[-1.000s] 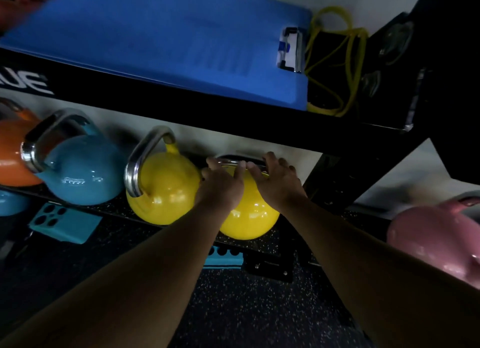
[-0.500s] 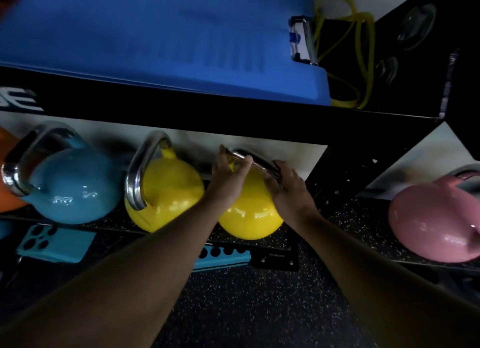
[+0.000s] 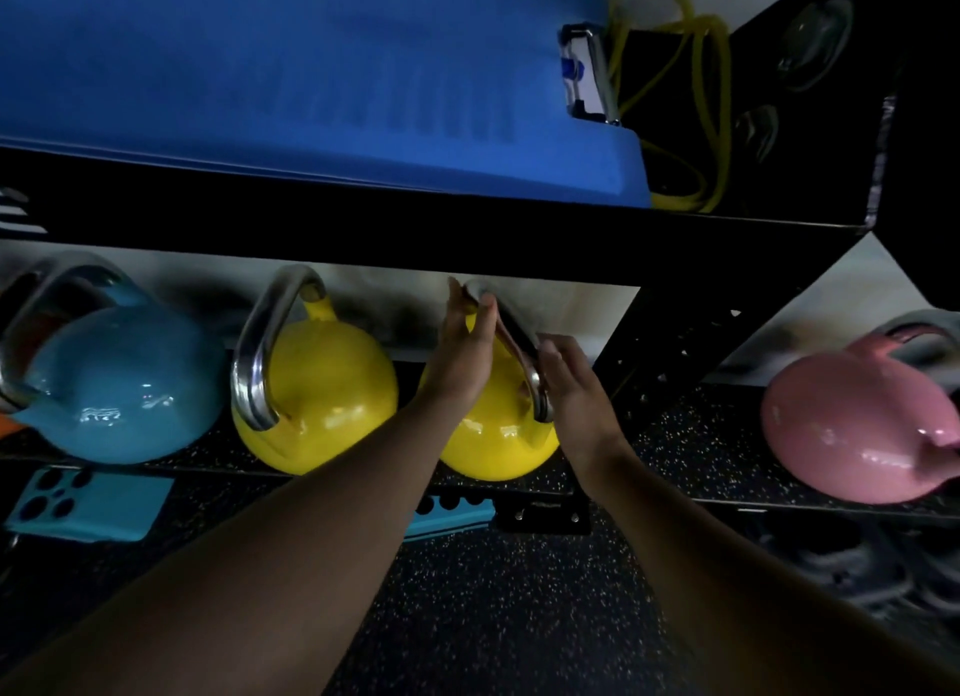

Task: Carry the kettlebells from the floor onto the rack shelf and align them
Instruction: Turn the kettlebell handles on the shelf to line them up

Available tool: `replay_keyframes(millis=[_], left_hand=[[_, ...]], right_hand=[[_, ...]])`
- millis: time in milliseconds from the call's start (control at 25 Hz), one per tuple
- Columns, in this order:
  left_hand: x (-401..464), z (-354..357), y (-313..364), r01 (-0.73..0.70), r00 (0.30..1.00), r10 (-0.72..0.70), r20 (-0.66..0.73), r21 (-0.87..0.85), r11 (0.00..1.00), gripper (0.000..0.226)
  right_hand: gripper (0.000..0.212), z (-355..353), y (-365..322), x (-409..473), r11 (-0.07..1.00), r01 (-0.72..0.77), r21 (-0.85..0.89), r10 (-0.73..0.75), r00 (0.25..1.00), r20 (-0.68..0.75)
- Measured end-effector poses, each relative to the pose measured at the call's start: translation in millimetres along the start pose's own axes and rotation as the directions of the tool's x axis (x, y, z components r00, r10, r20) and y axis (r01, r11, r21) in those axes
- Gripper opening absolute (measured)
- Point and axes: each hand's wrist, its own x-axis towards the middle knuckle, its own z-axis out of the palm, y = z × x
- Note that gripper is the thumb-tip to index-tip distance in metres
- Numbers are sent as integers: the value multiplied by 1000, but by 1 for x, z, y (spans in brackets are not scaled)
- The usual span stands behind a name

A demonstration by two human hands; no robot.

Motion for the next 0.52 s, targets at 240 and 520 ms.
replay_keyframes(millis=[240,520], left_hand=[[4,3,1,-17,1000,17,-16,-30,999,53],[12,7,6,-16,999,16,48,-1,1000,48]], right_hand=[[41,22,2,-4,988,-35,149,36,999,-7],[44,38,9,-14,962,-25,273,21,1000,16]])
